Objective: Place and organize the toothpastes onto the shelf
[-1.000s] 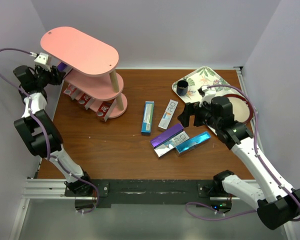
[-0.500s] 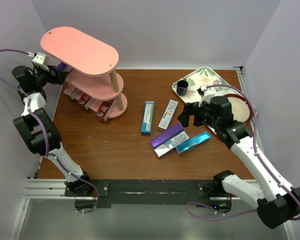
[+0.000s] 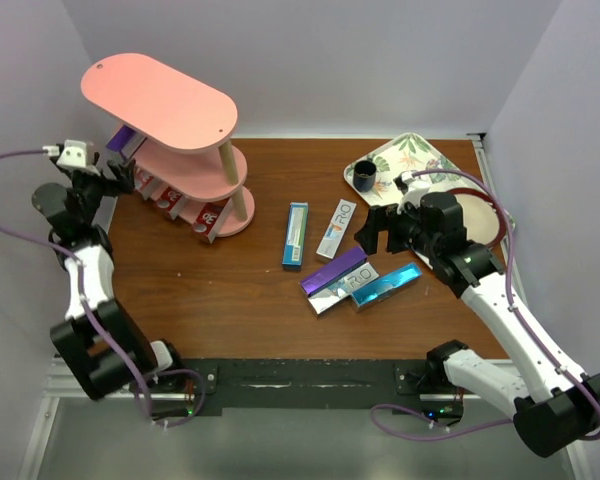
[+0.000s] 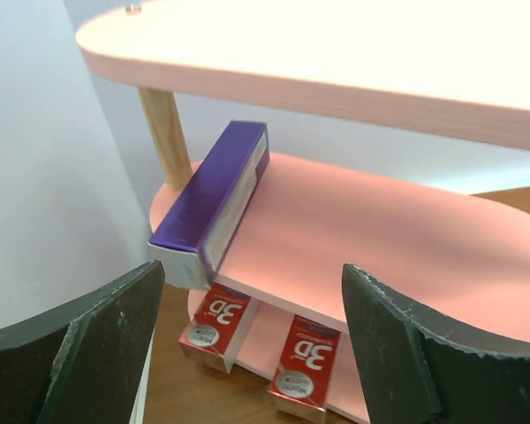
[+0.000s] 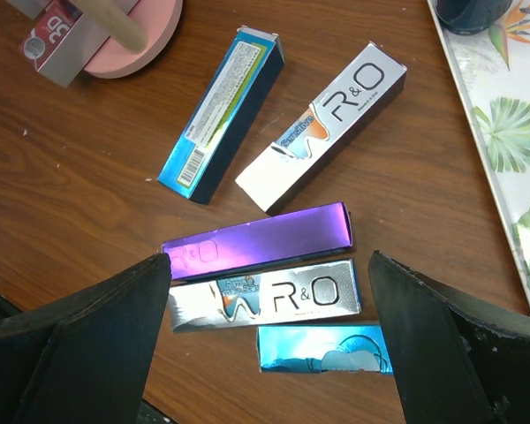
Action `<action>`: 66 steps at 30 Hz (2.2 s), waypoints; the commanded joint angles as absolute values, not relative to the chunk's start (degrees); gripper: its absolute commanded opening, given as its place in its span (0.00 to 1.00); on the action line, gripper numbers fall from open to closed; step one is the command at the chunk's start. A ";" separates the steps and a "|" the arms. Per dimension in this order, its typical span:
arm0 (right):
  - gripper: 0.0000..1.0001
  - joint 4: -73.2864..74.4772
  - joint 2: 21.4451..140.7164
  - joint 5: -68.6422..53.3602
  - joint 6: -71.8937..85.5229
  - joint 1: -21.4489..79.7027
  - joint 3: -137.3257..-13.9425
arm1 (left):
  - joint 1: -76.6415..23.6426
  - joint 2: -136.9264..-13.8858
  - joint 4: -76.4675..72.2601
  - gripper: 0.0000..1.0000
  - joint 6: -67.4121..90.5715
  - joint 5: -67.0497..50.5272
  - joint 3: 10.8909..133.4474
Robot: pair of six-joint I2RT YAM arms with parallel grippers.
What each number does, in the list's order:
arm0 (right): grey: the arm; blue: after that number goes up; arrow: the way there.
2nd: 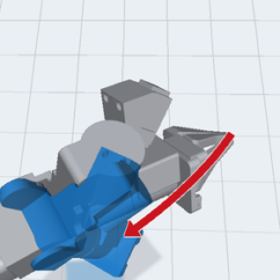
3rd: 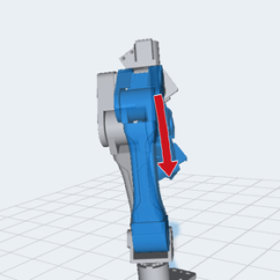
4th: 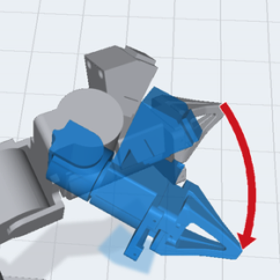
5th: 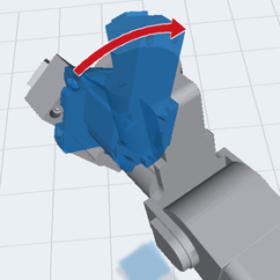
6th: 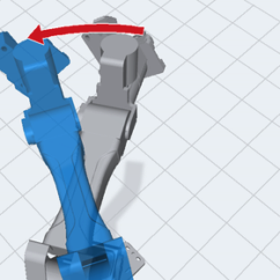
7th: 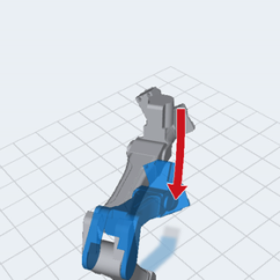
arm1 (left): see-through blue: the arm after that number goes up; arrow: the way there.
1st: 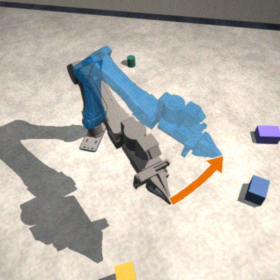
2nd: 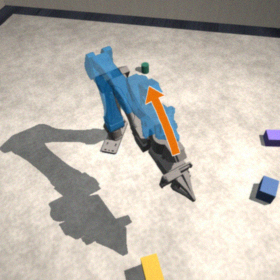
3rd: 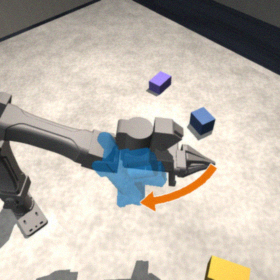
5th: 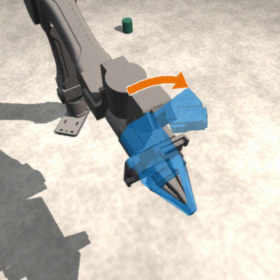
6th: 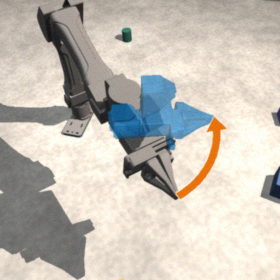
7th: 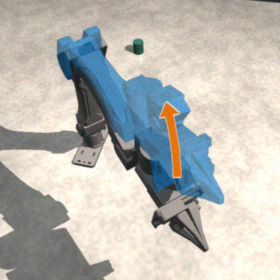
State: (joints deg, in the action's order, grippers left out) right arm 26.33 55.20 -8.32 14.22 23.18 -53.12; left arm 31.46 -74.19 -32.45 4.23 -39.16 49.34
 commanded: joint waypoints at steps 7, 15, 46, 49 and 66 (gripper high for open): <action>0.98 27.25 52.74 -8.18 13.71 22.94 -54.14 | 23.73 -56.88 -20.94 0.93 2.19 -17.25 38.06; 0.99 27.07 51.86 -7.74 13.97 22.85 -52.65 | 21.09 -57.56 -14.51 0.99 15.72 -0.46 42.17; 0.99 28.56 49.92 -7.03 13.54 23.03 -53.00 | 22.32 -87.62 -6.51 0.98 16.35 2.90 70.04; 0.99 28.56 50.10 -6.94 13.53 22.94 -53.00 | 22.41 -88.77 -5.89 0.98 15.82 3.77 71.19; 0.98 28.39 50.45 -6.77 13.54 23.03 -52.82 | 22.41 -89.57 -3.34 0.99 14.50 4.22 74.19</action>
State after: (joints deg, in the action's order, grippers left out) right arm 28.88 50.30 -7.05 14.06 23.18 -52.23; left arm 22.00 -92.36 -2.37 15.44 4.73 72.99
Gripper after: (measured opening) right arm 0.985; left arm 0.983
